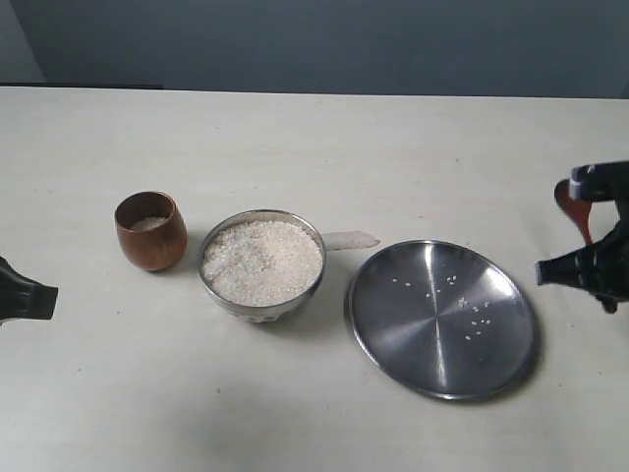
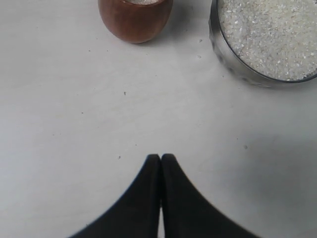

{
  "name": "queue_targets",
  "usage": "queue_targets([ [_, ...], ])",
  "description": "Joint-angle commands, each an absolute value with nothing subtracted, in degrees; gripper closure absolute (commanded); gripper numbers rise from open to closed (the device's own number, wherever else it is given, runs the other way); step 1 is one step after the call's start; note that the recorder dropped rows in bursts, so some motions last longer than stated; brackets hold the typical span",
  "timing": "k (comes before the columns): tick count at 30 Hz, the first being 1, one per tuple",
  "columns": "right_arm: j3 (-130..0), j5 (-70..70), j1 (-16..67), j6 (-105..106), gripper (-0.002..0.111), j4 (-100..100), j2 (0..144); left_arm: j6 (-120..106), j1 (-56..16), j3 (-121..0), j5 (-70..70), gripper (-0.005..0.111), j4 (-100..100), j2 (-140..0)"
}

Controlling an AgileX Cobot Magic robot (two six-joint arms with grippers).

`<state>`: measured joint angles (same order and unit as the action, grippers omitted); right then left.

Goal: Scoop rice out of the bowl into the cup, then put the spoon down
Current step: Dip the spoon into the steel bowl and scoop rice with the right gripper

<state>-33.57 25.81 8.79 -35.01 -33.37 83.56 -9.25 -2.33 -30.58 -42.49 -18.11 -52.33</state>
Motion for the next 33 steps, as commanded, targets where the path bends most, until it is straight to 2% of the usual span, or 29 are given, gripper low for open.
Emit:
queue_targets([
  [1,-39.26,32.81,8.87,-20.13,0.109,-24.52,77.56,-9.28,-2.45,-30.21,-41.36,0.106,-18.58,-52.35],
  [2,-42.47,35.4,9.99,-8.07,0.109,-14.34,76.77,-9.53,-2.45,-30.21,-41.22,0.106,-19.26,-52.35],
  [5,-49.83,44.67,15.5,1.93,0.109,-9.06,77.6,-9.64,-2.45,-30.21,-41.22,0.106,-19.13,-52.35],
  [13,-65.98,66.13,39.24,5.4,0.109,-26.15,86.09,-9.64,-2.45,-30.21,-41.08,0.106,-19.25,-52.35],
  [17,-69.71,69.96,48.94,4.12,0.109,-35.52,92.94,-9.64,-2.45,-30.21,-41.08,0.106,-19.25,-52.35],
  [26,-73.5,69.96,59.73,0.0,0.109,-47.67,101.89,-9.64,-2.45,-30.21,-41.08,0.106,-19.25,-52.35],
  [33,-73.5,69.96,62.32,0.0,0.109,-52.36,106.18,-9.64,-2.45,-30.21,-41.08,0.106,-19.25,-52.35],
])
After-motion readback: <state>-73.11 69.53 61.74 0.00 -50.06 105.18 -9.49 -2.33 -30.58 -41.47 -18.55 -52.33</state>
